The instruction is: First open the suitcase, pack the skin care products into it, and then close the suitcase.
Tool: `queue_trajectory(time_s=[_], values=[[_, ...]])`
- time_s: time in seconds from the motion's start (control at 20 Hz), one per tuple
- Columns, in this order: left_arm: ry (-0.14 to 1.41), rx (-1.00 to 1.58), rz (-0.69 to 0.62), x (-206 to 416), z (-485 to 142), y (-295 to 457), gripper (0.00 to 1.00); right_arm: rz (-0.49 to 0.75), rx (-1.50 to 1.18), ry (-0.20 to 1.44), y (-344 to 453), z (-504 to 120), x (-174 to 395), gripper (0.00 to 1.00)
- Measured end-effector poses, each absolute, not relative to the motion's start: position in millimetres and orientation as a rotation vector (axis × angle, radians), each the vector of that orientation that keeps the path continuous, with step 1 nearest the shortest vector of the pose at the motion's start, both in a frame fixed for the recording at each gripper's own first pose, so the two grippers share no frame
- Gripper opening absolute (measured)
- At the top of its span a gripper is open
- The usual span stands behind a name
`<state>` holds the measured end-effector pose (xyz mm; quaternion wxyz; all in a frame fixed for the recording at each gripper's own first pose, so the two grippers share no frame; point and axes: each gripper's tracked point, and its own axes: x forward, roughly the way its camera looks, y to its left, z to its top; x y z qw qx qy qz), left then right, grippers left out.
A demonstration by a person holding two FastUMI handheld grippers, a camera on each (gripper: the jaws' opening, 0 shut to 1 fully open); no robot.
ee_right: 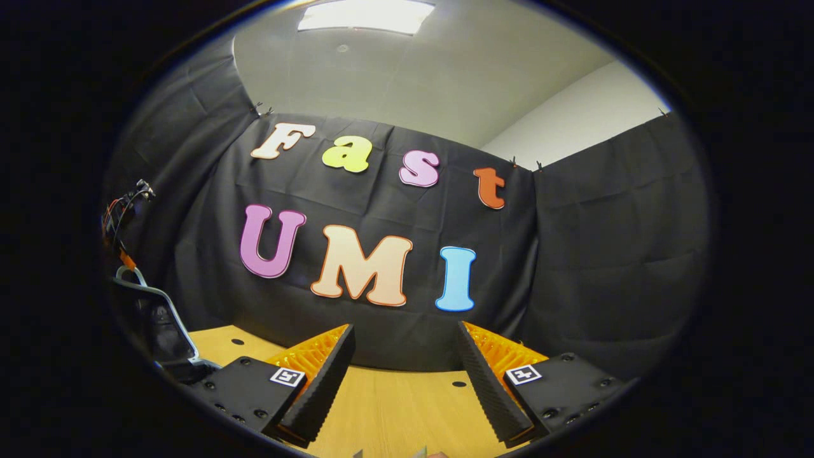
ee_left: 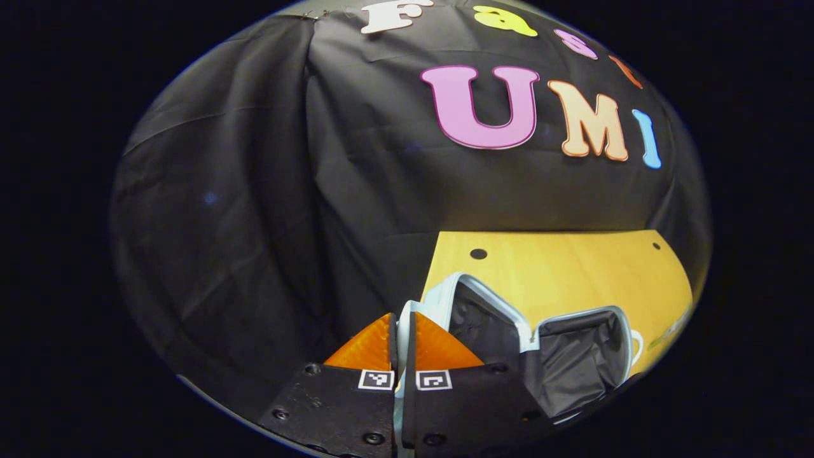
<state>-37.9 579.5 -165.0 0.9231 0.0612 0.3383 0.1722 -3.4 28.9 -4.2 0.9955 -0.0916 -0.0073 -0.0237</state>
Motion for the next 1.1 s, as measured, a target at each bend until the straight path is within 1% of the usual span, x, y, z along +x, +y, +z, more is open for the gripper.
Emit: queue_trajectory(time_s=[0.1,0.2,0.25,0.35,0.4,0.45,0.5,0.55,0.6,0.7,0.75,0.8,0.85,0.9,1.05,1.1], values=[[0.686,0.115,0.411,-39.7,-165.8,593.5,0.0,-0.05,-0.192,-0.002,26.7,-5.5,-4.0,1.0],[0.648,0.051,0.434,-34.1,-166.2,595.0,0.1,-0.053,-0.19,-0.004,25.4,-7.0,-3.6,1.0],[0.62,0.033,0.438,-32.0,-162.6,592.6,0.27,-0.052,-0.189,-0.007,24.2,-7.0,-2.3,0.98],[0.533,0.068,0.445,-27.7,-147.5,586.4,0.74,-0.035,-0.179,-0.001,25.5,-9.4,-2.7,1.0],[0.487,0.081,0.444,-22.8,-137.2,582.4,0.98,-0.031,-0.172,0.002,25.9,-10.1,-3.7,0.98],[0.442,0.082,0.433,-15.4,-125.1,572.2,1.0,-0.033,-0.161,0.008,24.7,-11.0,-3.7,0.98],[0.394,0.08,0.43,-10.1,-113.7,560.8,0.96,-0.039,-0.146,0.016,23.9,-13.8,-4.3,1.0],[0.345,0.078,0.426,-9.4,-98.2,552.5,0.96,-0.046,-0.128,0.026,23.2,-15.6,-5.3,0.98],[0.3,0.072,0.421,-6.7,-86.1,541.0,0.99,-0.05,-0.107,0.034,23.9,-17.9,-6.5,0.98],[0.241,0.066,0.39,4.5,-74.5,501.8,0.99,-0.051,-0.063,0.051,25.2,-21.8,-7.9,0.99],[0.235,0.062,0.381,6.8,-74.0,481.7,0.95,-0.045,-0.036,0.056,26.6,-22.8,-8.3,0.99],[0.218,0.055,0.359,9.7,-72.3,461.5,0.98,-0.04,-0.013,0.059,29.0,-24.4,-7.8,1.0],[0.206,0.043,0.343,9.2,-69.8,441.3,0.97,-0.035,-0.001,0.058,29.3,-24.5,-6.1,0.98],[0.2,0.025,0.313,12.6,-67.4,417.3,0.95,-0.032,0.001,0.06,27.6,-25.4,-4.5,1.0],[0.173,0.037,0.243,19.7,-69.4,355.8,0.96,0.002,0.017,0.069,25.4,-27.0,-4.2,0.96],[0.174,0.047,0.237,22.0,-71.5,339.8,0.96,0.014,0.014,0.066,24.4,-26.9,-2.9,0.99]])
